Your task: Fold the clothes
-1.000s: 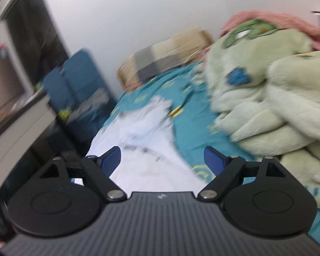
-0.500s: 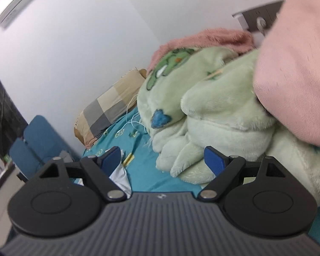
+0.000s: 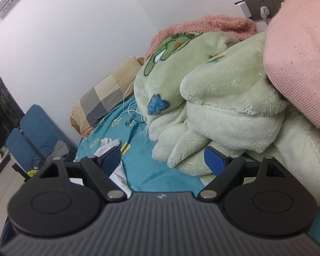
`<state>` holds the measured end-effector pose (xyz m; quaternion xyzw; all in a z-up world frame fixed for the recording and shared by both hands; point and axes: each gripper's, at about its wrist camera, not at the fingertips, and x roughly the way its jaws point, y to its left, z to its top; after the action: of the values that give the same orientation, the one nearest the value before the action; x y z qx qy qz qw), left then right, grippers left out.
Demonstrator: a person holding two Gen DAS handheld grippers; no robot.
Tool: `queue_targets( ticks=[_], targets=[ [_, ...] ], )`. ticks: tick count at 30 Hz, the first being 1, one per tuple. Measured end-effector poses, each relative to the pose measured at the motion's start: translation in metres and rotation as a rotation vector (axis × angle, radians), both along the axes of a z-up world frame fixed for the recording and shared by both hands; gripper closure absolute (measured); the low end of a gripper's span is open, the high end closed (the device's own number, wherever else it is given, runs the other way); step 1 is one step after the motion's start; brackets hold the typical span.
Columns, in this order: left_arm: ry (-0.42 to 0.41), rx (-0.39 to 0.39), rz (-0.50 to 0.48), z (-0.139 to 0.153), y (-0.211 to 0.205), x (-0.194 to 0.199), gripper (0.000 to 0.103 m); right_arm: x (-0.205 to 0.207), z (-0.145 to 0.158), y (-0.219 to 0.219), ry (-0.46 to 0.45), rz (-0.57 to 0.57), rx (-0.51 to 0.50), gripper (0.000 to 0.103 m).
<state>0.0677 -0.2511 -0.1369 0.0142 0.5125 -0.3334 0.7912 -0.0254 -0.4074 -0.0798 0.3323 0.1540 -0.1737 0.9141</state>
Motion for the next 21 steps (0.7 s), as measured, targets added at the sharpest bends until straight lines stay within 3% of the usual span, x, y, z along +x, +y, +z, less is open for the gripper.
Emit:
queue_targets(
  ticks=[4,7,11,16,19,21],
  targets=[
    [0.058,-0.128,0.051,0.037,0.059,0.003,0.103,0.001,0.001,0.004,0.007,0.003,-0.010,0.016],
    [0.087,-0.176,0.102,0.059,0.109,0.002,0.103,0.005,0.001,0.008,0.026,0.017,-0.029,0.016],
    [0.117,-0.138,0.187,0.058,0.175,0.003,0.103,0.016,0.000,0.020,0.070,0.076,-0.052,0.016],
    [0.190,-0.015,0.309,0.022,0.223,0.005,0.103,0.035,-0.006,0.045,0.141,0.228,-0.073,0.017],
    [0.133,-0.026,0.333,0.032,0.230,0.004,0.101,0.049,-0.013,0.067,0.197,0.350,-0.083,0.017],
    [0.096,-0.034,0.350,0.039,0.234,0.004,0.094,0.056,-0.016,0.085,0.232,0.434,-0.110,0.017]
  ],
)
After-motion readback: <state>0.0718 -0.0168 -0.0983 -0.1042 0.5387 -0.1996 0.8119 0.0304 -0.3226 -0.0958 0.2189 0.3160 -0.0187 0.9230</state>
